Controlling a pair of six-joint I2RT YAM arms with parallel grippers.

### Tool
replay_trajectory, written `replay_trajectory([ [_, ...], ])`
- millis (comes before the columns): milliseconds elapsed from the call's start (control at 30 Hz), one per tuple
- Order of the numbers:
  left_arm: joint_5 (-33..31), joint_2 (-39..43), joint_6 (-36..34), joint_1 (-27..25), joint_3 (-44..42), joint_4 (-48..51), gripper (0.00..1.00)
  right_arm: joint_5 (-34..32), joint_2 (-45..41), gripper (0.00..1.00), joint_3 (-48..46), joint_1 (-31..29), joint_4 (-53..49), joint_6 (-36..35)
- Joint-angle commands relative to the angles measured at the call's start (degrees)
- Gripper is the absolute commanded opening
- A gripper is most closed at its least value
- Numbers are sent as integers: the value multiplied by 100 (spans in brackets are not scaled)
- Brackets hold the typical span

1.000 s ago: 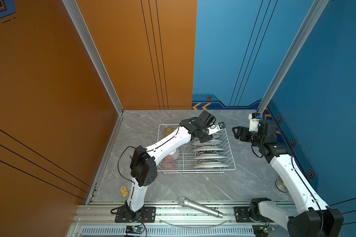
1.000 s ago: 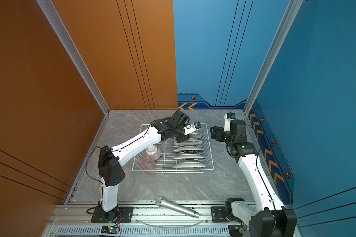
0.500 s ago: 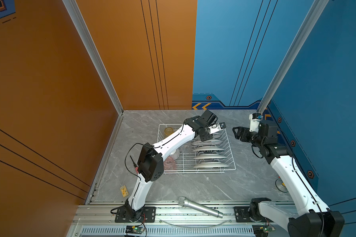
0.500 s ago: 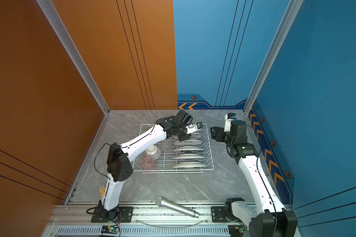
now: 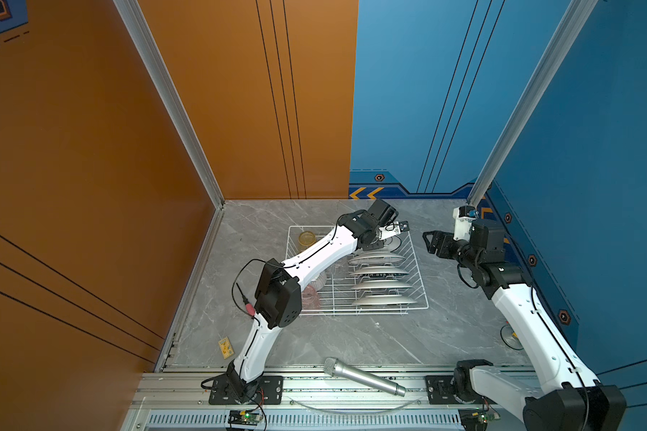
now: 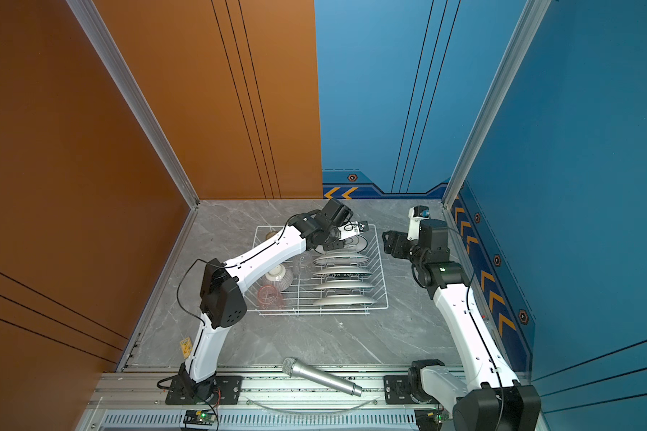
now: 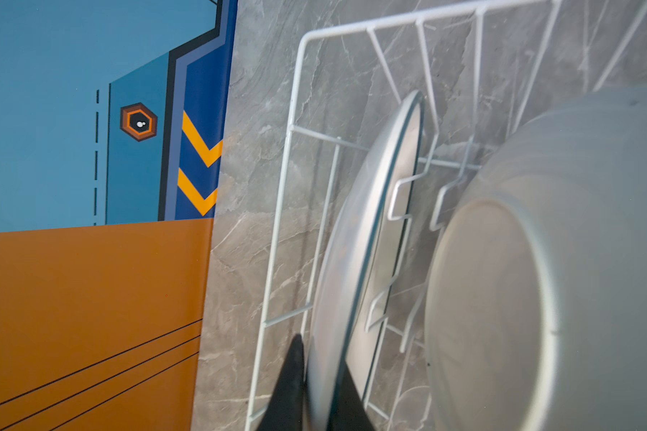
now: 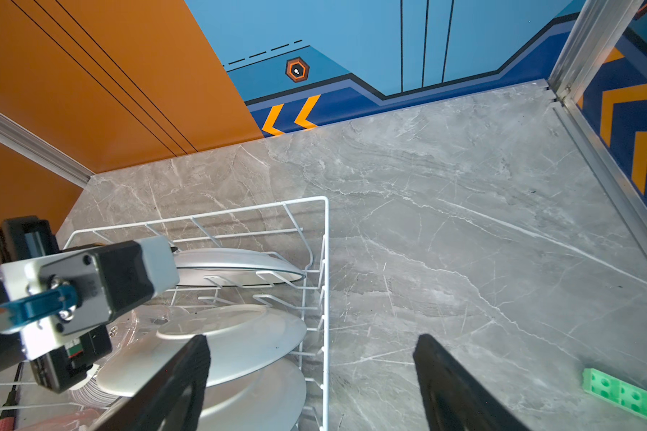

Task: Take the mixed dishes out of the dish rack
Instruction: 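Reach the left gripper over the rack to the farthest plate while raising the right arm, then lift the white plate out with the left gripper toward the right gripper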

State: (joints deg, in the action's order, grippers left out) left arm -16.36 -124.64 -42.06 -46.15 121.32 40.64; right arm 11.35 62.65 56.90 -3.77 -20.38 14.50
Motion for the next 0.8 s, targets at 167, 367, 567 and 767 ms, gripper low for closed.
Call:
replay_trajectory([
  [167,-203,-91,43,-83,104,-4,0,-98,-147,84,-130,-1,125,97],
  [367,-216,117,267,-40,129,-78,0,-68,-157,84,-179,-1,190,113],
  [567,-207,602,597,-8,87,-278,0,4,-154,84,-214,6,239,138],
  [767,-274,1129,876,43,41,-467,0,177,-165,84,-291,51,384,200],
])
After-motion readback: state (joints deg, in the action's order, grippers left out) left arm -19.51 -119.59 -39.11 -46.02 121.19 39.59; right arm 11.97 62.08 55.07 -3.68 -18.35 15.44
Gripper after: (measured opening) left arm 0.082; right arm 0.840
